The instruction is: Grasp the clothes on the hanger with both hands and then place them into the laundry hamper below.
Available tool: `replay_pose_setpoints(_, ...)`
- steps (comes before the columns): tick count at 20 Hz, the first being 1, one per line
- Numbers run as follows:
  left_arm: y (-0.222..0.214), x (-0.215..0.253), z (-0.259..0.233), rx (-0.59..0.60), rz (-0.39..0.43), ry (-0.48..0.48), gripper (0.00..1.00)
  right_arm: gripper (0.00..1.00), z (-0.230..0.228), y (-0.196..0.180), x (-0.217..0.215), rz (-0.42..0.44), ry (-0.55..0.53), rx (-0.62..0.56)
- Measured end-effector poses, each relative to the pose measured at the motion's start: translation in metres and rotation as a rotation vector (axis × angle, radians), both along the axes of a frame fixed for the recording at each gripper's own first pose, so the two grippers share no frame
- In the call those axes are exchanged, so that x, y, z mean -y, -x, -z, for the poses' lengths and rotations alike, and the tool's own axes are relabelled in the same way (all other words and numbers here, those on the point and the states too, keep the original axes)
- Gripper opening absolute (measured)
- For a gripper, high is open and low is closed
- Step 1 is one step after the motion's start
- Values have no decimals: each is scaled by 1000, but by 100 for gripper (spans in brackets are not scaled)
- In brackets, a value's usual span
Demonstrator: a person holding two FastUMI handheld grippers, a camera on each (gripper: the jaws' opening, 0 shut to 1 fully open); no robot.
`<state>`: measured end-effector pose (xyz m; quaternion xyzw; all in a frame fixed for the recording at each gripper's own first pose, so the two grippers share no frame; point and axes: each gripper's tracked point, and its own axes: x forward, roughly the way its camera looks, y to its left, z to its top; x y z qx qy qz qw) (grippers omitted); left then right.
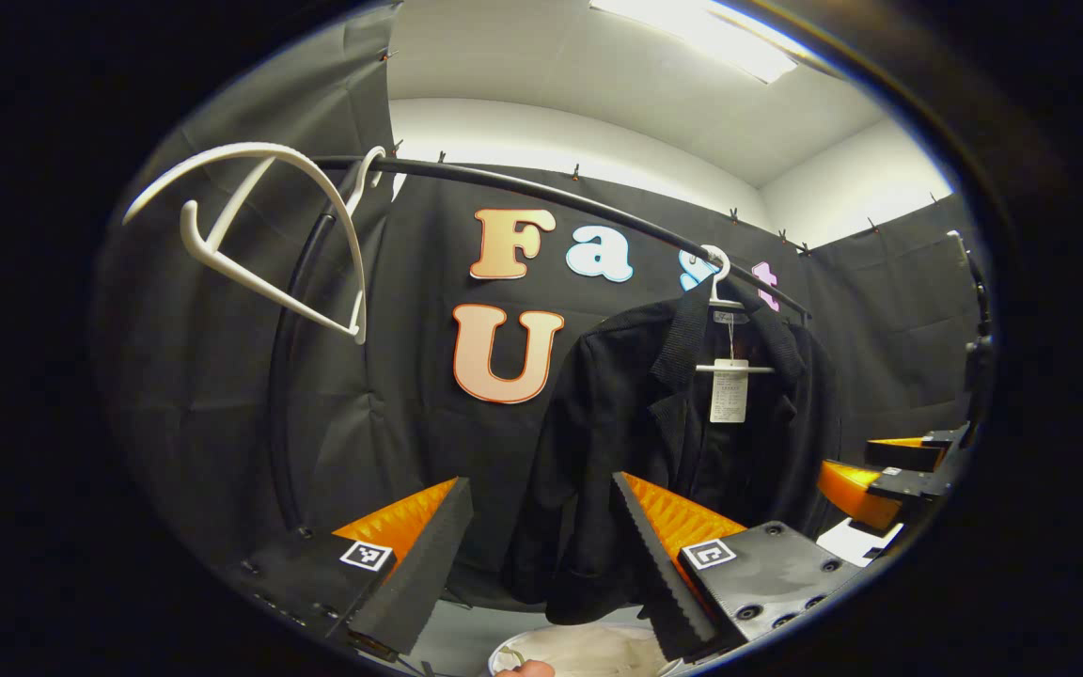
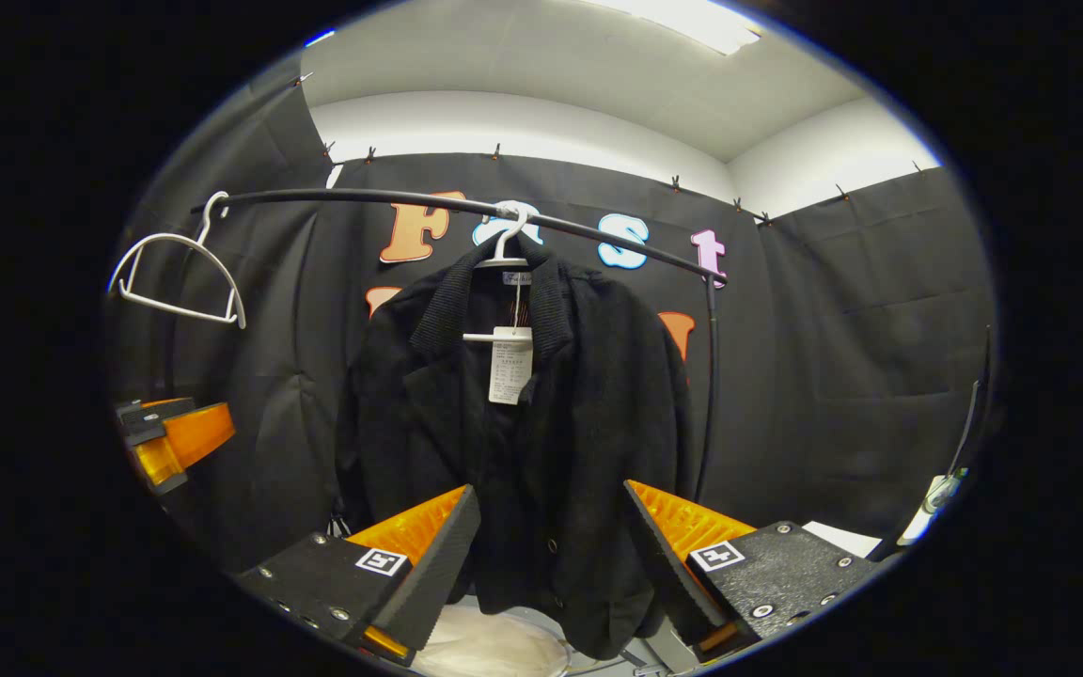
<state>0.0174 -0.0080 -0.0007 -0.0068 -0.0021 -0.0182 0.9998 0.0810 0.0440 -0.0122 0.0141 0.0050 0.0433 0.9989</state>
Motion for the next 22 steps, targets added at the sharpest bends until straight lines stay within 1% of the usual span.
replay_pose_setpoints(1,0,-1,3,-9,2,-4,99,94,2,-16,-2,7,2,-3)
replay_pose_setpoints(2,0,-3,4,-16,-2,-5,100,94,4,-32,-6,11,-3,-8)
replay_pose_setpoints(3,1,-5,6,-22,-5,-4,100,94,5,-48,-9,16,-15,-11)
replay_pose_setpoints(4,1,-6,9,-29,-9,-2,96,94,6,-64,-9,33,-24,-14)
replay_pose_setpoints(5,2,-9,11,-35,-15,0,96,94,9,-78,-4,70,-26,-20)
replay_pose_setpoints(6,2,-11,14,-41,-20,3,100,94,14,-93,0,101,-27,-30)
replay_pose_setpoints(7,2,-13,16,-47,-24,3,100,94,20,-107,-2,111,-33,-44)
replay_pose_setpoints(8,2,-15,17,-50,-29,1,96,94,26,-118,-4,116,-37,-58)
replay_pose_setpoints(9,2,-17,19,-53,-34,-2,93,94,29,-127,0,135,-28,-61)
replay_pose_setpoints(10,1,-19,19,-57,-39,-6,96,94,32,-134,8,166,-7,-63)
replay_pose_setpoints(11,0,-20,20,-59,-44,-9,93,94,35,-138,19,195,13,-57)
replay_pose_setpoints(13,-2,-20,21,-59,-48,-13,93,94,33,-143,38,250,43,-28)
replay_pose_setpoints(14,-4,-19,22,-58,-46,-11,93,100,29,-144,45,255,56,-10)
replay_pose_setpoints(15,-7,-15,23,-59,-37,-8,93,92,27,-148,52,257,75,6)
replay_pose_setpoints(16,-12,-9,23,-58,-21,-5,96,88,24,-151,59,257,97,16)
replay_pose_setpoints(17,-14,-1,24,-56,-1,-6,96,82,23,-153,66,257,116,19)
replay_pose_setpoints(18,-19,6,21,-48,18,-7,96,69,23,-153,71,246,118,12)
replay_pose_setpoints(20,-30,25,17,-30,66,3,96,42,20,-147,71,208,83,0)
replay_pose_setpoints(21,-38,40,15,-24,97,12,93,29,16,-142,70,183,63,0)
replay_pose_setpoints(22,-47,55,13,-16,129,20,96,16,11,-135,69,159,50,6)
